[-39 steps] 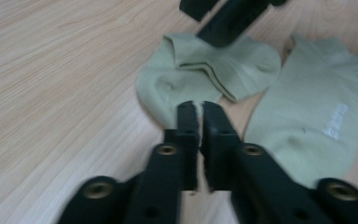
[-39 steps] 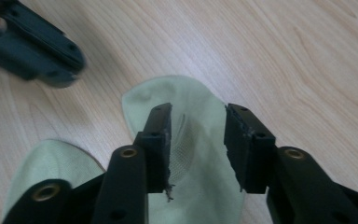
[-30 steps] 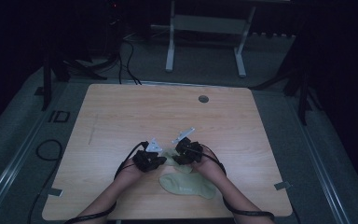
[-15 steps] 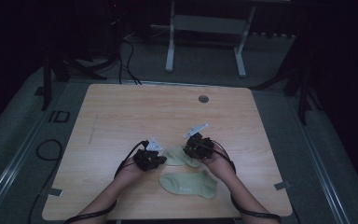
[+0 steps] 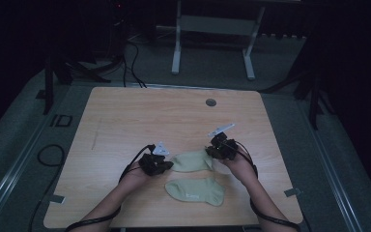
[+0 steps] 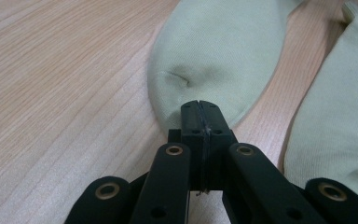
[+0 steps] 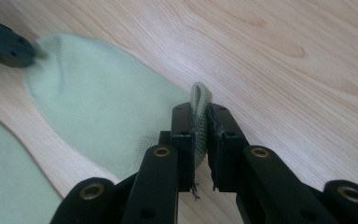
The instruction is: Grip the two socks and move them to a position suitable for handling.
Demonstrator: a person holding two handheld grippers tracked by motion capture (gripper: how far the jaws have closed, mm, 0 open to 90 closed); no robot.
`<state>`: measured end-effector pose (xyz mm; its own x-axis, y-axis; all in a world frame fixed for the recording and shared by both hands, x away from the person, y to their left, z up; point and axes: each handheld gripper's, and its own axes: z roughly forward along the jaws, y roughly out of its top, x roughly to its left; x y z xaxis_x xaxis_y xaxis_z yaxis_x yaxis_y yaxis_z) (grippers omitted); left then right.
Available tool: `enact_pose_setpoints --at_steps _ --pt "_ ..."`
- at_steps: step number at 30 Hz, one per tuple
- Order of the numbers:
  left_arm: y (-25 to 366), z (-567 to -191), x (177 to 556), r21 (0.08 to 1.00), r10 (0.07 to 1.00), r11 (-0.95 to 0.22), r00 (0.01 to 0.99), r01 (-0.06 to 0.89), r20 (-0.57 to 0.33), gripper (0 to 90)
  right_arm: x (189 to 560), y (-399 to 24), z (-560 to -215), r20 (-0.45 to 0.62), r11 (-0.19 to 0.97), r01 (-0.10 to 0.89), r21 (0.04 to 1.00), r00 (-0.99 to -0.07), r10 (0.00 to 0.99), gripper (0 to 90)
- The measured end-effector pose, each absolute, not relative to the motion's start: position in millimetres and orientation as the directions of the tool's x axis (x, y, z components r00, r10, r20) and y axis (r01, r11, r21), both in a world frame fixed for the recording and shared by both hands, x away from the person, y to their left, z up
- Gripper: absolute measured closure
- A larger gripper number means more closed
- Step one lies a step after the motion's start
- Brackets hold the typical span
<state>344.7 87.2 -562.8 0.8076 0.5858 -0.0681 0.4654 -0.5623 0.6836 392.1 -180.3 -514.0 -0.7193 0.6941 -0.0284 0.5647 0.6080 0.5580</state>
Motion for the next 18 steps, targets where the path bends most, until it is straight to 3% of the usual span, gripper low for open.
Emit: enact_pose_setpoints --at_steps 7,12,16,18 --pt "86.7 -562.6 346.0 0.682 0.587 -0.56 0.806 0.471 -0.075 89.3 399.4 -200.7 -519.3 -0.035 0.581 0.61 0.539 -0.673 0.739 74.6" --pt "87.5 -563.3 346.0 0.687 0.587 -0.554 0.806 0.47 -0.078 89.2 395.6 -207.6 -505.2 -0.013 0.541 0.603 0.586 -0.66 0.751 74.2" --pt "86.5 -563.0 345.9 0.686 0.59 -0.553 0.804 0.473 -0.079 89.2 379.9 -194.5 -500.2 -0.008 0.564 0.556 0.611 -0.708 0.706 84.9" --pt "86.6 -563.0 345.9 0.686 0.59 -0.553 0.804 0.473 -0.079 89.3 379.9 -194.5 -500.2 -0.008 0.564 0.556 0.611 -0.708 0.706 84.9"
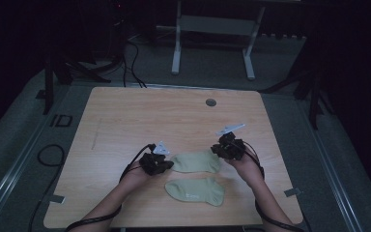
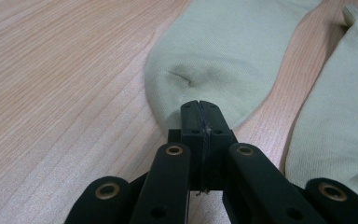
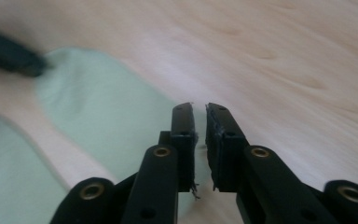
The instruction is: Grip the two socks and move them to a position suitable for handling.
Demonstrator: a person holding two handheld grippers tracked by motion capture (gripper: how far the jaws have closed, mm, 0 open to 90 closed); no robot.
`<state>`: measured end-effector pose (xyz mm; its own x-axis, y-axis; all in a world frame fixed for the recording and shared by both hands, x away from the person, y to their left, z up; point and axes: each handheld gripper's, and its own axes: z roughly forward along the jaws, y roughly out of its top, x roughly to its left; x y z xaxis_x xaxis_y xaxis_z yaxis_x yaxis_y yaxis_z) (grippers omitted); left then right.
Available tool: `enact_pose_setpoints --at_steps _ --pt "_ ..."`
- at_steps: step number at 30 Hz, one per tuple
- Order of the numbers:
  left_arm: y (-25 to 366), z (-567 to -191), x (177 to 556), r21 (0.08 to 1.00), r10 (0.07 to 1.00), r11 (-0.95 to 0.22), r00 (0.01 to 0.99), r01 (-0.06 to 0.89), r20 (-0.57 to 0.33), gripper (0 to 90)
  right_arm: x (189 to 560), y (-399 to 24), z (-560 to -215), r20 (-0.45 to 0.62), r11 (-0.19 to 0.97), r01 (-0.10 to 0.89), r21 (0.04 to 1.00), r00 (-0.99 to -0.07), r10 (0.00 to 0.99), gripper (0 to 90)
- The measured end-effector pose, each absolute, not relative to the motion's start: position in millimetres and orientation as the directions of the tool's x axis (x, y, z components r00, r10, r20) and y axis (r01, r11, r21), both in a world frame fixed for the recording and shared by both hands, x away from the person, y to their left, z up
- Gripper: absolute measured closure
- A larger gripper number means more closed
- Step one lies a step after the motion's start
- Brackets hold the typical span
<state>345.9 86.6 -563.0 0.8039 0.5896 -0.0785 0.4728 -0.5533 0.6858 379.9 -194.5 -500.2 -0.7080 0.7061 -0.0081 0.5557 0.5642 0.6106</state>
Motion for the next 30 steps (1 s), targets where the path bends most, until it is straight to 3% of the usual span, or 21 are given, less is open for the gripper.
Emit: enact_pose_setpoints --at_steps 5,8,24,28,29,30 --pt "86.7 -562.2 345.5 0.677 0.591 -0.56 0.803 0.477 -0.077 89.3 379.2 -192.9 -535.9 -0.006 0.602 0.594 0.533 -0.709 0.705 85.3" --pt "87.4 -562.4 347.4 0.678 0.589 -0.557 0.804 0.48 -0.085 89.3 382.0 -197.4 -540.7 -0.018 0.605 0.606 0.516 -0.699 0.715 85.3" --pt "76.0 -558.5 370.8 0.655 0.594 -0.583 0.802 0.482 -0.062 89.2 389.6 -214.1 -541.8 0.003 0.567 0.632 0.528 -0.67 0.743 84.9" --pt "76.6 -558.9 370.6 0.658 0.589 -0.58 0.805 0.481 -0.069 88.9 387.4 -211.1 -537.8 0.003 0.578 0.611 0.541 -0.689 0.725 78.9" --pt "77.2 -559.0 370.0 0.663 0.589 -0.572 0.804 0.484 -0.079 87.3 386.7 -210.9 -536.7 0.008 0.576 0.608 0.546 -0.691 0.723 77.5" --pt "77.8 -558.1 368.8 0.665 0.585 -0.57 0.807 0.482 -0.082 80.3 386.5 -210.9 -535.6 0.01 0.575 0.605 0.55 -0.693 0.72 76.2"
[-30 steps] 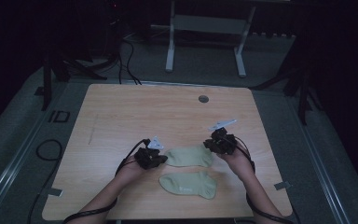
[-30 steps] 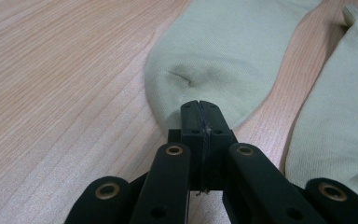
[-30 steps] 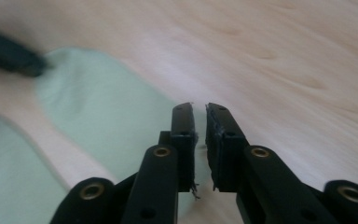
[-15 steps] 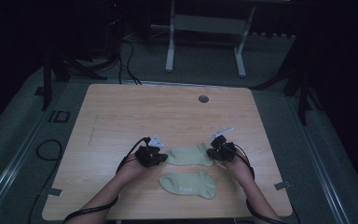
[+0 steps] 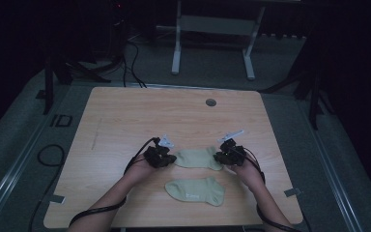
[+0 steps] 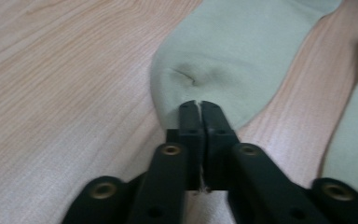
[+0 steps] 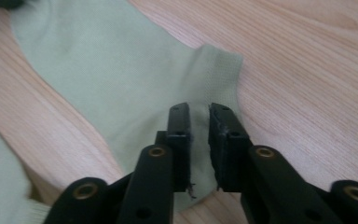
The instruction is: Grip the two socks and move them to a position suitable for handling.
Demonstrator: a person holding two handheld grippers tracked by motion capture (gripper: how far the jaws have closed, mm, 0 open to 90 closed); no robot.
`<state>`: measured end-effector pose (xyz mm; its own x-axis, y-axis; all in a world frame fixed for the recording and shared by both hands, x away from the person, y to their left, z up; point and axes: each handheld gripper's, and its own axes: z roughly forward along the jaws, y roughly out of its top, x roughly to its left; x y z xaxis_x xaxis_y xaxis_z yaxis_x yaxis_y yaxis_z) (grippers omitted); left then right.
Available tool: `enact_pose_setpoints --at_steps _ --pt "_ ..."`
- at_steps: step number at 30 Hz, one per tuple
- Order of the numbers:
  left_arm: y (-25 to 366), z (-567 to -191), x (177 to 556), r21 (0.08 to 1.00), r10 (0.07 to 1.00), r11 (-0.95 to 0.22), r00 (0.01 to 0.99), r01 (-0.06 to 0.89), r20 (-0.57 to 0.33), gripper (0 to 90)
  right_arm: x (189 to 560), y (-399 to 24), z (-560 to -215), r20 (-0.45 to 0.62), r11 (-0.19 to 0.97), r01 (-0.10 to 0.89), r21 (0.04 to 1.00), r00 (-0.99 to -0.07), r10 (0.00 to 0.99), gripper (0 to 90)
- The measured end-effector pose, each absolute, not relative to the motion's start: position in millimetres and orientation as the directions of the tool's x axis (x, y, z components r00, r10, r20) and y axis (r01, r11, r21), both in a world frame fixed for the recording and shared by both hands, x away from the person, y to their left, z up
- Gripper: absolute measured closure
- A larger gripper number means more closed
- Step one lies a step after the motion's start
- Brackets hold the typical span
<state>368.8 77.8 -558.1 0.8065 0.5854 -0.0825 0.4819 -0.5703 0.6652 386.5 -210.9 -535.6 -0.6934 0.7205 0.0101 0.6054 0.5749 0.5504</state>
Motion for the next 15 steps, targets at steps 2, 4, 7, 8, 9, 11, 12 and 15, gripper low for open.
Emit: enact_pose_setpoints --at_steps 2,4,7,8,9,11,12,15 --pt "79.1 -555.1 364.6 0.679 0.582 -0.559 0.809 0.475 -0.087 71.1 384.4 -210.8 -532.0 0.017 0.573 0.596 0.562 -0.701 0.713 70.7" --pt "81.1 -551.1 360.7 0.688 0.585 -0.546 0.805 0.477 -0.094 59.2 381.2 -210.6 -527.6 0.021 0.576 0.574 0.582 -0.719 0.695 60.9" --pt "86.0 -543.5 355.0 0.705 0.6 -0.514 0.792 0.489 -0.111 52.3 376.4 -210.6 -521.6 0.003 0.571 0.549 0.61 -0.722 0.692 45.9" --pt "87.6 -540.9 352.6 0.708 0.605 -0.503 0.787 0.495 -0.12 51.1 375.7 -210.6 -520.0 0.005 0.572 0.556 0.604 -0.72 0.694 44.7" --pt "88.6 -538.8 350.7 0.707 0.604 -0.504 0.787 0.497 -0.122 51.0 375.1 -210.9 -518.5 0.014 0.577 0.557 0.598 -0.726 0.687 42.6" --pt "90.8 -533.5 344.3 0.698 0.609 -0.513 0.785 0.5 -0.114 45.8 373.3 -211.8 -516.4 0.019 0.579 0.555 0.597 -0.732 0.682 39.6" --pt "92.2 -530.9 340.7 0.692 0.613 -0.519 0.783 0.503 -0.11 45.5 372.1 -212.8 -515.2 0.012 0.583 0.557 0.592 -0.729 0.684 36.2" --pt "95.2 -525.6 332.8 0.695 0.61 -0.511 0.783 0.506 -0.122 42.2 368.6 -217.0 -513.1 0.046 0.575 0.571 0.585 -0.732 0.68 32.8"
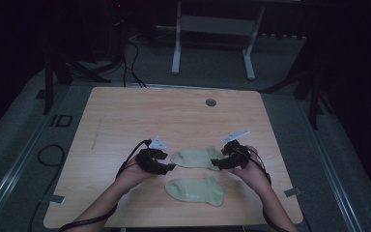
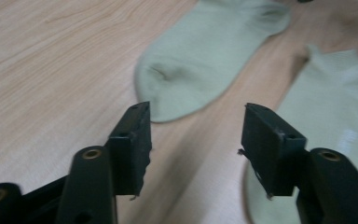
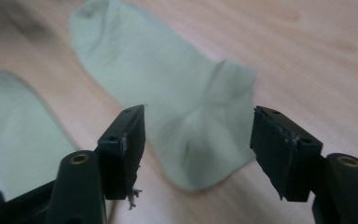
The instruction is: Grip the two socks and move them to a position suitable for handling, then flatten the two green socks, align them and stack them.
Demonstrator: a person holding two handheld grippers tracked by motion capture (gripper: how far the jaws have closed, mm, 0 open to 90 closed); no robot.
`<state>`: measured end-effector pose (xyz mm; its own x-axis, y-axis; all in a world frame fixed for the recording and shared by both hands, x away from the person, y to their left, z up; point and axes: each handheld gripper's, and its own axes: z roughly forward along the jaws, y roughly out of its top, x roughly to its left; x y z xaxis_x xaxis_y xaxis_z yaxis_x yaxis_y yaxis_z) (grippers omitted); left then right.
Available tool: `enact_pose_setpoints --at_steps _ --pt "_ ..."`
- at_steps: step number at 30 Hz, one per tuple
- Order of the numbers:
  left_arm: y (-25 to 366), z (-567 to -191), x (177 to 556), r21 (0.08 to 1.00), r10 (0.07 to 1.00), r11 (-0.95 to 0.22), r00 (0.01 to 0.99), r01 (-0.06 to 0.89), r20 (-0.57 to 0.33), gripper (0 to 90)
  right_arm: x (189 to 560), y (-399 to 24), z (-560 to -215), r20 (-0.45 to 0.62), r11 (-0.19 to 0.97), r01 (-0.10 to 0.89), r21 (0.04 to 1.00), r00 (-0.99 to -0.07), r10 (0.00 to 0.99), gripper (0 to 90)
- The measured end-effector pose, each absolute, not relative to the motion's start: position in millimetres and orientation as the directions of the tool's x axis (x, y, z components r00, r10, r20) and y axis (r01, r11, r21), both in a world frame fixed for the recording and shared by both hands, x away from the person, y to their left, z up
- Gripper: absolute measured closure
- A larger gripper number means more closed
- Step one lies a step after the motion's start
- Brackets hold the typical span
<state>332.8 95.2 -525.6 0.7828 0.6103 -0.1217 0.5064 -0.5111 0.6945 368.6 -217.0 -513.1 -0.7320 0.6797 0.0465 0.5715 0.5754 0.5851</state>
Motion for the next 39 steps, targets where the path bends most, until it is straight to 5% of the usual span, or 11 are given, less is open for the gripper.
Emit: enact_pose_setpoints --at_steps 14,23,31,39 --pt "103.1 -529.9 299.7 0.66 0.609 -0.526 0.779 0.537 -0.148 40.7 327.8 -234.8 -496.7 0.053 0.546 0.54 0.64 -0.74 0.67 33.1" --pt "99.5 -547.2 289.8 0.636 0.615 -0.52 0.766 0.571 -0.185 41.4 309.0 -241.7 -519.9 0.106 0.543 0.586 0.601 -0.732 0.673 53.0" --pt "93.8 -557.0 284.9 0.614 0.599 -0.571 0.788 0.544 -0.141 46.0 292.2 -235.2 -539.9 0.16 0.559 0.608 0.564 -0.745 0.648 56.5" --pt "90.1 -558.3 279.2 0.63 0.59 -0.591 0.802 0.503 -0.087 57.6 281.4 -226.8 -546.4 0.06 0.615 0.572 0.542 -0.756 0.651 67.7"
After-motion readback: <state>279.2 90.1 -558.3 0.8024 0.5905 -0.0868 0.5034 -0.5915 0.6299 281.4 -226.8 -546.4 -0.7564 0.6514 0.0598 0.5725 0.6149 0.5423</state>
